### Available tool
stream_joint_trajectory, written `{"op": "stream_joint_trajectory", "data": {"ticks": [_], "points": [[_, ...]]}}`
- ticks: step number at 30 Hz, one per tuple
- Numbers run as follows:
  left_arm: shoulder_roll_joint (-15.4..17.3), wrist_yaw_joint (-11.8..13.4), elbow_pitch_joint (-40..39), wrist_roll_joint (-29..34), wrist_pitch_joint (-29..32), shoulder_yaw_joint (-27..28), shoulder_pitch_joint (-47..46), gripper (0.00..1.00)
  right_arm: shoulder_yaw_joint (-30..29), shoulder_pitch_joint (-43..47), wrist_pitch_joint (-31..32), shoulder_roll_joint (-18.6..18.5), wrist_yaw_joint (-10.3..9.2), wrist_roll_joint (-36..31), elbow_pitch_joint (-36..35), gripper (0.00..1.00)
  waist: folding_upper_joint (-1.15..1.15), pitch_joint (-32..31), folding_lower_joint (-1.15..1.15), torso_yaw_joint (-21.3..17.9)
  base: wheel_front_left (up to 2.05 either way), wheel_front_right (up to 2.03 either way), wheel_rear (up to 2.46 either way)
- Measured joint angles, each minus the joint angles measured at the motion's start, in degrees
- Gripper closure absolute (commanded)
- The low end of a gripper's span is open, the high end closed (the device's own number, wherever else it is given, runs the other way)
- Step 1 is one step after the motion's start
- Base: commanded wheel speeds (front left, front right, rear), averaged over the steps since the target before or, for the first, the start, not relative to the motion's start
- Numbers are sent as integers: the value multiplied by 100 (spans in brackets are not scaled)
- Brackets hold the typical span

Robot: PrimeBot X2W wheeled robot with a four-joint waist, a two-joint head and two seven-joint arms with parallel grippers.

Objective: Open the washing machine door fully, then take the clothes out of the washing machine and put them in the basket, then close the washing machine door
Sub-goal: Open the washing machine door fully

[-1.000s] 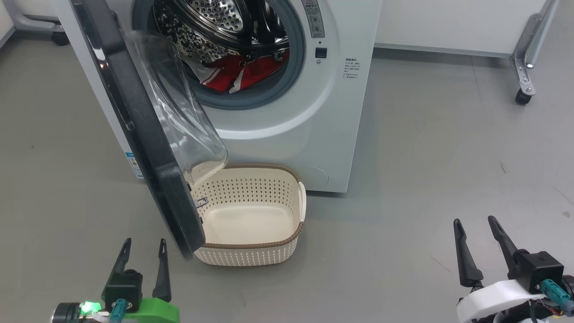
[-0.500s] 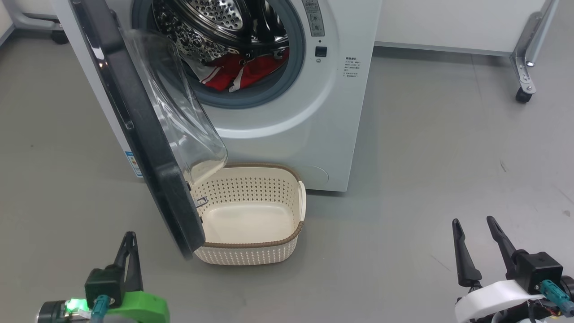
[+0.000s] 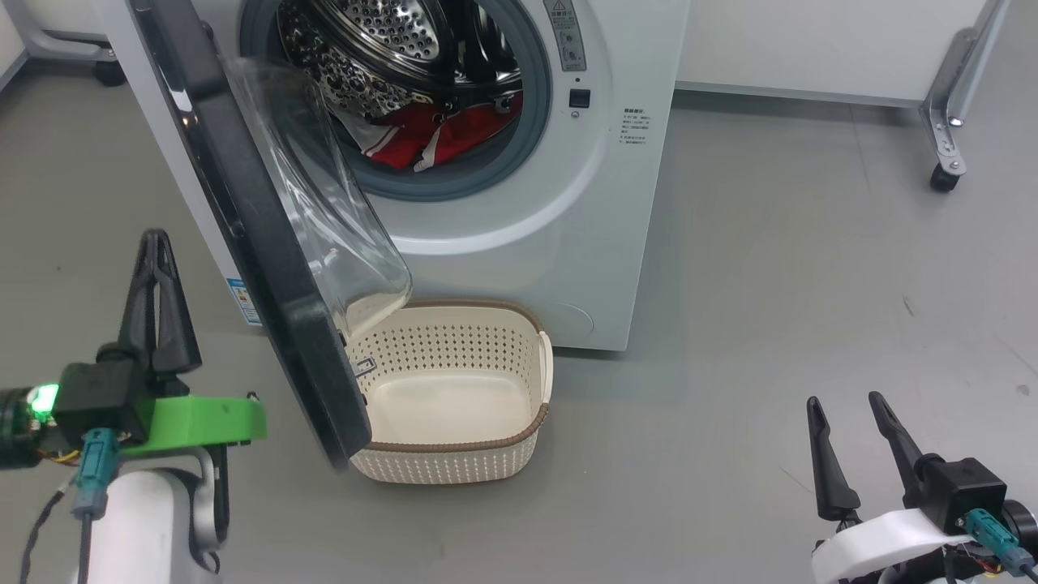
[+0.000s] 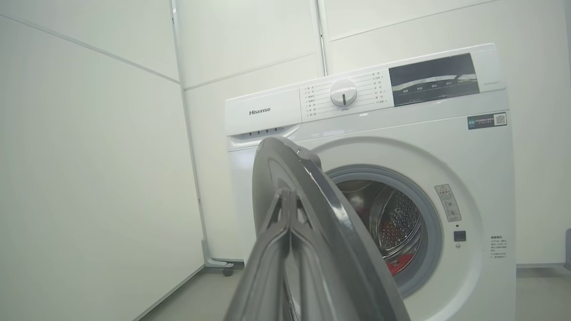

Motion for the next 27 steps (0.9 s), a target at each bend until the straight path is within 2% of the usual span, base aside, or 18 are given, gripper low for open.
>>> {"op": "stream_joint_trajectory", "data": {"ticks": [8,13,17,27], "points": [[51,-18,-349,157,-25,-320,-539,100,-18,0,-14,70,48,-30,19,0,0,-41,0,-32,0,0,0],[13,-141,-349,157,164,-651,-697,100,16,-2,-14,132,109,-85,63,0,0,-51,0,-90,0,0,0],[0,-293,-97,199,459,-1003,-680,100,21,-5,-14,185,146,-121,88,0,0,-52,0,-192,0,0,0],[-29,-441,570,132,1093,-1415,-273,100,-51,-8,-14,226,170,-137,137,0,0,-29,0,-432,0,0,0]]}}
